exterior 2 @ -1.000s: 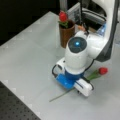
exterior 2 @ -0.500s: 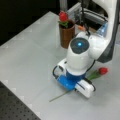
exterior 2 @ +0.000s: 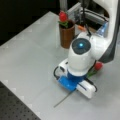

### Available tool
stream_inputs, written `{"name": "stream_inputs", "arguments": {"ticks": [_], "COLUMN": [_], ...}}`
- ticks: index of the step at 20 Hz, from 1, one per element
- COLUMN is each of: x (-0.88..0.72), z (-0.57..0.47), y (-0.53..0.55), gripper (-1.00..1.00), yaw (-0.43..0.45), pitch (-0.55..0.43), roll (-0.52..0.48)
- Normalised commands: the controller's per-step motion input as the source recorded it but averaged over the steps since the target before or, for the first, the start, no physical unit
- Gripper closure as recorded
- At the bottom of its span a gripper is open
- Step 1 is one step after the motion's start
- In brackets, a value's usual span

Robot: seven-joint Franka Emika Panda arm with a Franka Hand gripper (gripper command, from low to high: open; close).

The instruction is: Flower insertion into a vase

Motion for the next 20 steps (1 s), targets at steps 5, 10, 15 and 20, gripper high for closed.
{"name": "stream_inputs", "arguments": {"ticks": [5, 10, 15, 20], "x": [-0.18, -0.19, -0.23, -0.32], "z": [0.41, 0.28, 0.27, 0.3], "y": [0.06, -0.08, -0.2, -0.25], "gripper": [1.0, 1.0, 1.0, 1.0], "yaw": [-0.095, -0.112, -0.09, 0.001], "pitch": [0.129, 0.059, -0.03, -0.061], "roll": [-0.104, -0.013, 0.055, 0.135]}}
